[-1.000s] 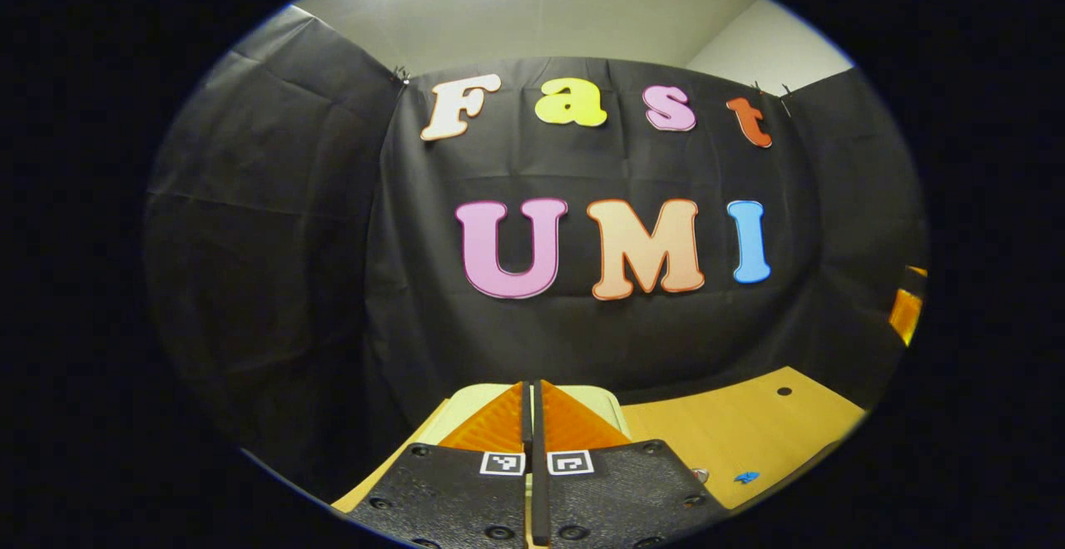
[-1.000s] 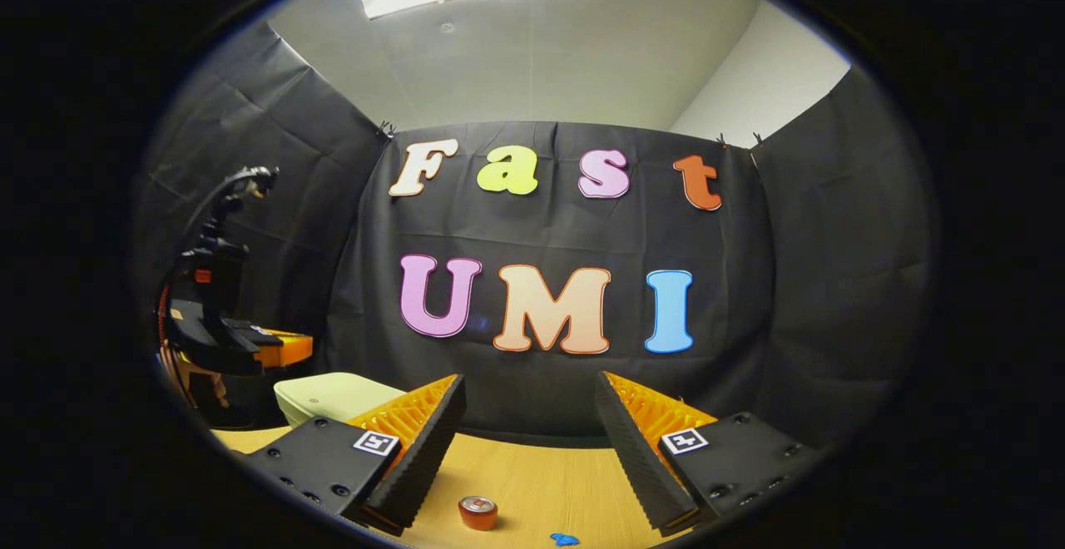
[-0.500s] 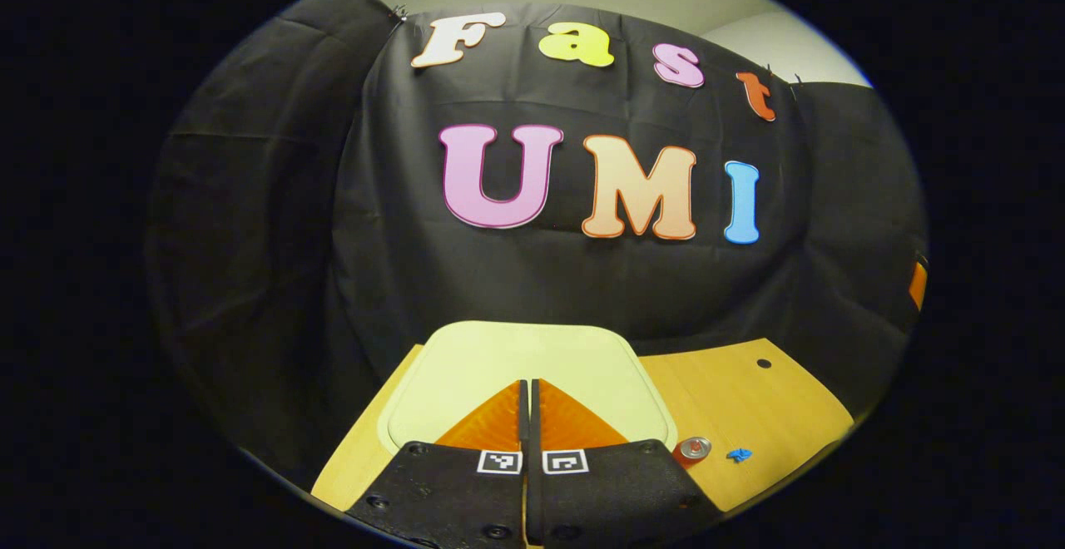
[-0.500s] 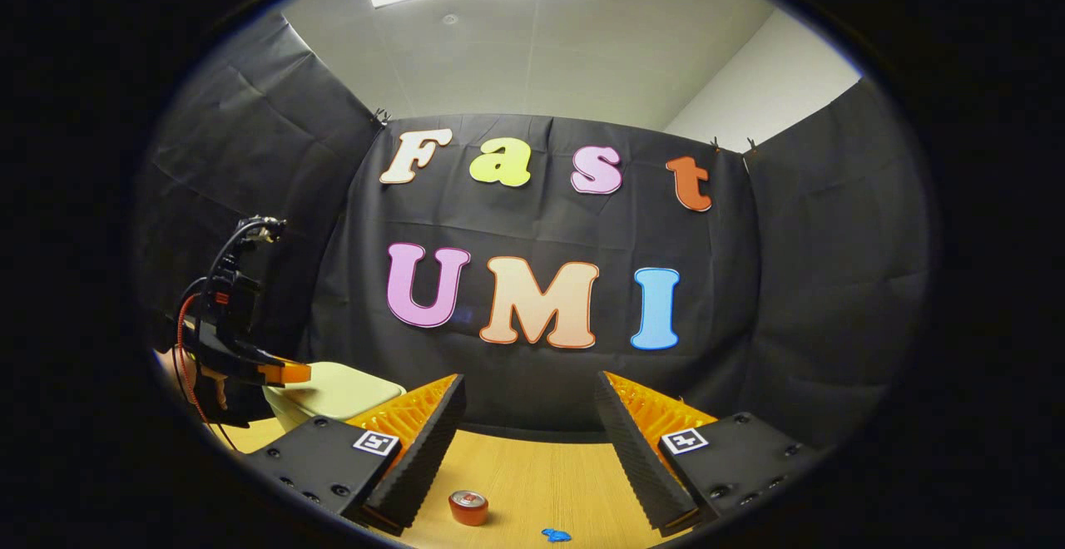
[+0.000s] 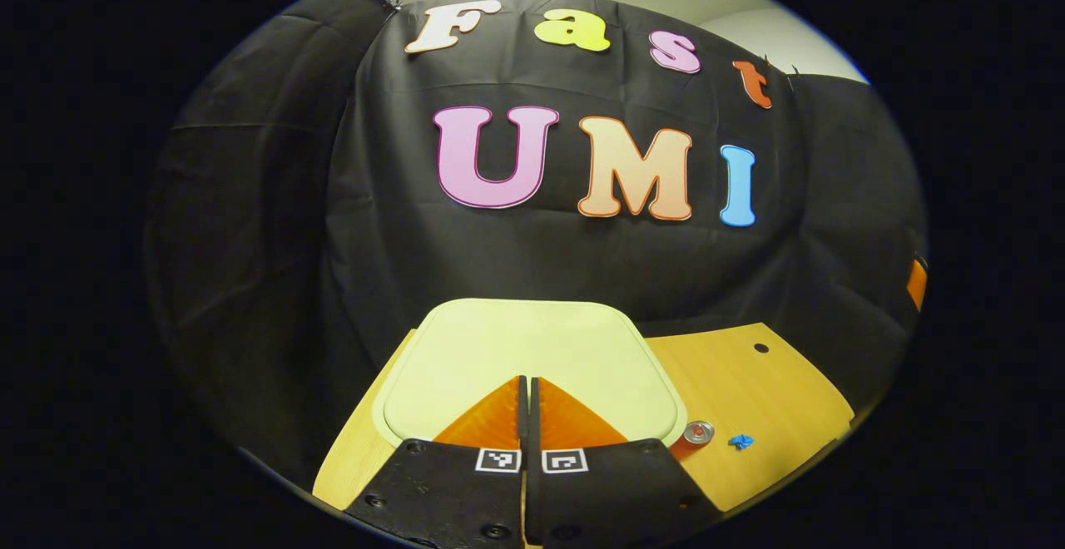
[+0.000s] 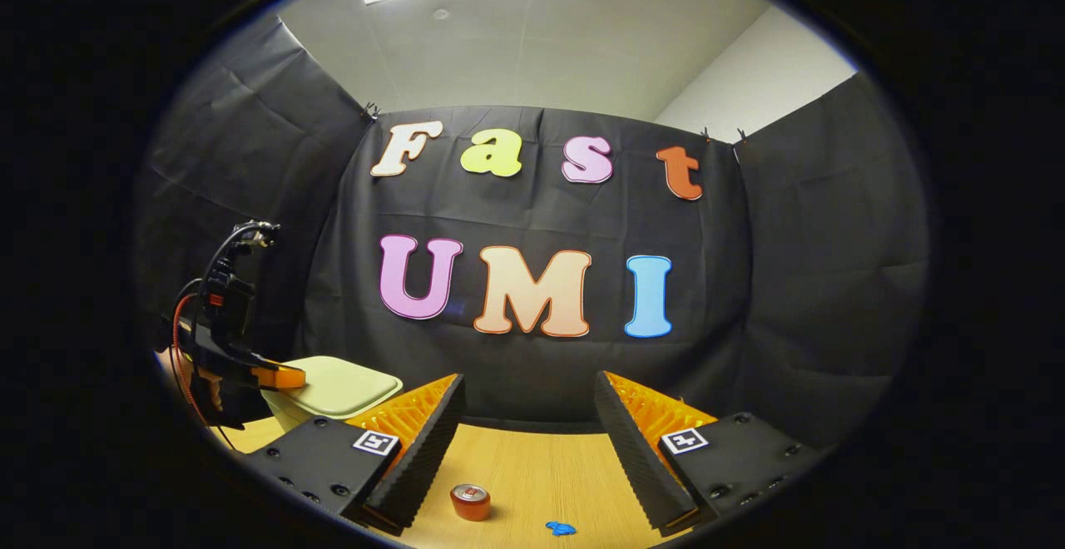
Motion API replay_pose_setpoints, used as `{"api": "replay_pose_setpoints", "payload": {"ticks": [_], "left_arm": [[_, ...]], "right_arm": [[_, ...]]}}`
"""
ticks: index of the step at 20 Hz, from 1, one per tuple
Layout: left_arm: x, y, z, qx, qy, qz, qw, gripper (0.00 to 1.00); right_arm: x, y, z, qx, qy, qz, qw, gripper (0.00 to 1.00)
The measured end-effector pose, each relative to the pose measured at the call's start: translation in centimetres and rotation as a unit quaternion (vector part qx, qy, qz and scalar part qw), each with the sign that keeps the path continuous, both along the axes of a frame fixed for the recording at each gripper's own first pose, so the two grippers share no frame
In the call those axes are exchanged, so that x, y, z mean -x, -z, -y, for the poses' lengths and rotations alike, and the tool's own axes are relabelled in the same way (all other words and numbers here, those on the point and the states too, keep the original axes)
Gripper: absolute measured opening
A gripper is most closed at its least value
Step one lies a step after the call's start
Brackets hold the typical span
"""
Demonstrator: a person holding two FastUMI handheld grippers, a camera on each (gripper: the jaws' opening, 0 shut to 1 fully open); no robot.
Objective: Press the lid of the desktop garbage bin to open it, pick up the crumpled paper on the desktop and throw it into the bin, then pick up the pop can on the desktop and drop it into the bin, and finally close the garbage bin lid.
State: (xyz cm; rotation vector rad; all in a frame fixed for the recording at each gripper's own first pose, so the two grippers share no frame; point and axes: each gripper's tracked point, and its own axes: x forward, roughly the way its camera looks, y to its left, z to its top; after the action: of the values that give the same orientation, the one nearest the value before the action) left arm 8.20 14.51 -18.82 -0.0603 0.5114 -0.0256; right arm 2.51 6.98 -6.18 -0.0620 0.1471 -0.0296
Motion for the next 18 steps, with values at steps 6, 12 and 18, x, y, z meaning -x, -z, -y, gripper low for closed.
{"api": "replay_pose_setpoints", "payload": {"ticks": [6, 12, 18], "left_arm": [[0.4, 0.7, 0.0, 0.032, 0.003, -0.006, 0.999, 0.0], [-0.4, -2.2, 0.1, 0.004, 0.001, 0.039, 0.999, 0.0], [-1.9, -9.6, 2.2, -0.021, 0.012, 0.129, 0.991, 0.0]], "right_arm": [[0.0, 1.7, 0.3, -0.005, 0.001, -0.016, 1.0, 0.98], [-0.9, 1.0, 0.9, -0.012, -0.004, -0.008, 1.0, 0.98], [-1.1, 0.6, 1.6, -0.003, -0.007, -0.002, 1.0, 0.98]]}}
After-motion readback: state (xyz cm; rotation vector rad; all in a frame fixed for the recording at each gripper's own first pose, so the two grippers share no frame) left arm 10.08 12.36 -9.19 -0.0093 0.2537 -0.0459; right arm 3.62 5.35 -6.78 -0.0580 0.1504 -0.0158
